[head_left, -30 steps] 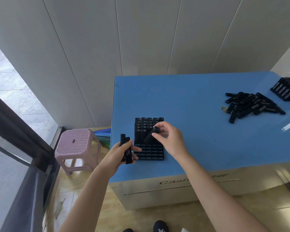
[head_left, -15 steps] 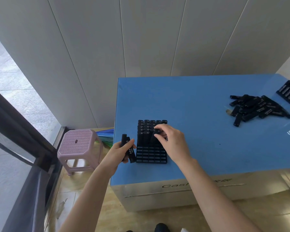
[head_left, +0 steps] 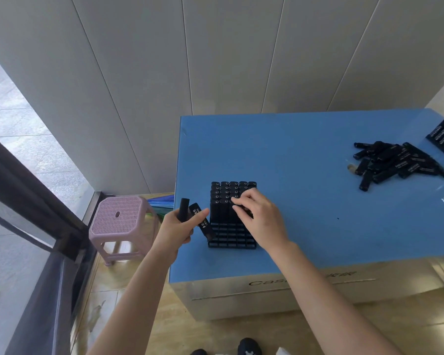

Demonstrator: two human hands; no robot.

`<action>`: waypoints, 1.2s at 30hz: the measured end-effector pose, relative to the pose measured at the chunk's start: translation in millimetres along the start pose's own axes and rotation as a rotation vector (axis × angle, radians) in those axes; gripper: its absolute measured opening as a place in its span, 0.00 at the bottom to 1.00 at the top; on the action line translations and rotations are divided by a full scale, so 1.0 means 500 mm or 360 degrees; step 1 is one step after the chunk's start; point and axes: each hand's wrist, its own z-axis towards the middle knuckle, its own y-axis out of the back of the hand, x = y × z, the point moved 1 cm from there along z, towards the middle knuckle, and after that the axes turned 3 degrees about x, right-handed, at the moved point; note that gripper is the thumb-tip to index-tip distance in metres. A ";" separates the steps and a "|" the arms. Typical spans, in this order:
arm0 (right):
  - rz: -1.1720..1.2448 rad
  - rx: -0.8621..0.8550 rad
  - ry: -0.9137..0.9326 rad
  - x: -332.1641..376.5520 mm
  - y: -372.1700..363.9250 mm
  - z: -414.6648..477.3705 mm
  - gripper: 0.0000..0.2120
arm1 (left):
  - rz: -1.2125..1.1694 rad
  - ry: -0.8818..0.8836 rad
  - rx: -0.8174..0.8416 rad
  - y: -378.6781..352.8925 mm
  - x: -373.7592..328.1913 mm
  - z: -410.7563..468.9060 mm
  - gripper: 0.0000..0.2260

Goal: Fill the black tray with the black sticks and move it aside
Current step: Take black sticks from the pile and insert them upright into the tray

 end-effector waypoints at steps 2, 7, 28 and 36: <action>-0.0009 -0.0066 -0.0006 0.002 0.000 -0.010 0.08 | -0.0011 -0.0007 -0.0003 -0.001 0.001 -0.001 0.12; 0.0367 0.0158 0.0105 0.030 0.002 -0.045 0.17 | -0.0087 0.0023 0.0020 -0.009 0.000 0.000 0.14; 0.0472 0.0009 -0.0390 -0.025 0.064 -0.025 0.07 | -0.0260 0.0239 0.0342 -0.035 0.008 -0.018 0.10; 0.0276 0.0151 -0.0235 -0.021 0.039 -0.022 0.06 | -0.0188 0.0144 0.0378 -0.027 0.008 -0.021 0.13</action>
